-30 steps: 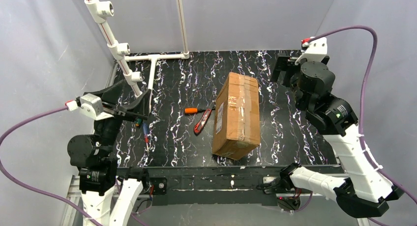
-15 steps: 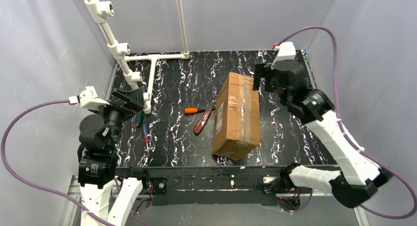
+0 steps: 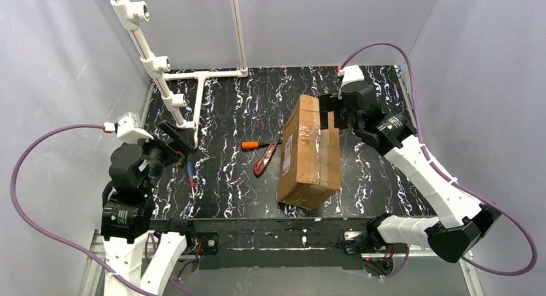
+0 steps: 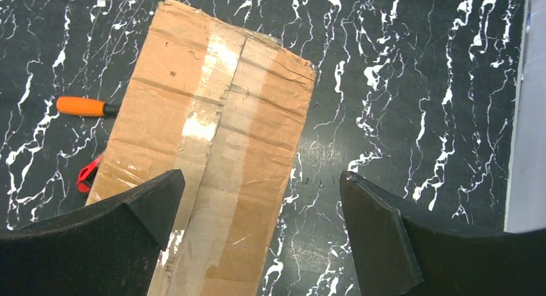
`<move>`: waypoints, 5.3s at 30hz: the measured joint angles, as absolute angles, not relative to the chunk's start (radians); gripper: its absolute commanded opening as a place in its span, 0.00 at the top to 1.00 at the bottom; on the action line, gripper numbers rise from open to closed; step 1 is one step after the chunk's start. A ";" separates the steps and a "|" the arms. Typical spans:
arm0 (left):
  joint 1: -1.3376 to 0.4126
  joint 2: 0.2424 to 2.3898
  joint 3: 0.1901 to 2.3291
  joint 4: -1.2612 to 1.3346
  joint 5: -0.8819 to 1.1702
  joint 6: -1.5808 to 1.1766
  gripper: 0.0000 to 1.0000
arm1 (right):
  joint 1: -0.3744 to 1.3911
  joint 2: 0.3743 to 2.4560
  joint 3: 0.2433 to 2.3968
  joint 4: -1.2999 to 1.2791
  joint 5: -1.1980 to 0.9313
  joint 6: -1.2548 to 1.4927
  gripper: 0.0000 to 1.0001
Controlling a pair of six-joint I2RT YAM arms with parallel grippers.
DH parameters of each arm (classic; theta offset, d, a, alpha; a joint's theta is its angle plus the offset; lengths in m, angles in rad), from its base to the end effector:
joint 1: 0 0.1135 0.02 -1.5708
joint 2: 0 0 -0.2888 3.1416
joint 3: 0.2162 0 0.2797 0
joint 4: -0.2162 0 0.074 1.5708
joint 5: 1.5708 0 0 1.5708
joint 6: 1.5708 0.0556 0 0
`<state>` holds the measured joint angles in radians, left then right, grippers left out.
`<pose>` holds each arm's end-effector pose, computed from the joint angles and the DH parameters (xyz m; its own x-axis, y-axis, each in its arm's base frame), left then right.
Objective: Unpack the express box
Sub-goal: Move the express box to the center of the board, then pick up the knife from the center of the board.
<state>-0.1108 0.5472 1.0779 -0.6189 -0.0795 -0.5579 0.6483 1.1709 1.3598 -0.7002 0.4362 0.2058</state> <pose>0.1074 -0.0075 0.4424 -0.0910 -0.5209 -0.8488 -0.0195 0.8531 -0.5214 0.2319 0.1462 0.4289 -0.4336 -0.0961 -0.8960 -0.1685 0.9854 -0.0242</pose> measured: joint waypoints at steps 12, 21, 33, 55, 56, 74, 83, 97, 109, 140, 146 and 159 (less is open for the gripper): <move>-0.111 0.551 0.978 -0.522 0.405 -0.467 0.01 | 0.647 1.235 1.406 -0.781 0.361 0.205 0.00; -0.289 0.683 0.842 -0.308 0.628 -0.571 0.01 | 0.398 1.251 1.415 -0.812 0.182 0.243 0.00; -0.703 1.153 1.009 -0.118 0.458 -0.746 0.01 | 0.186 1.192 1.227 -0.656 -0.224 0.360 0.00; -0.720 1.654 1.361 -0.132 0.394 -0.813 0.22 | 0.105 1.151 0.973 -0.229 -0.598 0.661 0.10; -0.718 1.681 1.391 -0.139 0.400 -0.818 0.22 | 0.101 1.158 0.976 -0.212 -0.589 0.664 0.10; -0.635 1.954 1.749 -0.224 0.412 -0.772 0.02 | 0.098 1.369 1.124 -0.159 -0.496 0.625 0.02; -0.622 1.935 1.789 -0.274 0.522 -0.694 0.02 | 0.114 1.388 1.244 -0.342 -0.438 0.537 0.02; -0.623 1.555 1.667 -0.530 0.464 -0.444 0.03 | 0.119 1.390 1.360 -0.559 -0.259 0.398 0.02; -0.623 1.410 1.204 -0.589 0.350 -0.400 0.14 | 0.119 1.388 1.360 -0.601 -0.174 0.362 0.02; -0.646 1.861 1.360 -0.549 0.101 -0.254 0.30 | 0.162 1.173 1.378 -0.655 -0.089 0.307 0.02; -0.672 1.943 1.432 -0.570 0.039 -0.232 0.35 | 0.211 1.109 1.378 -0.635 -0.132 0.290 0.02; -0.680 2.032 1.486 -0.606 -0.026 -0.224 0.79 | 0.313 1.055 1.380 -0.596 -0.161 0.249 0.02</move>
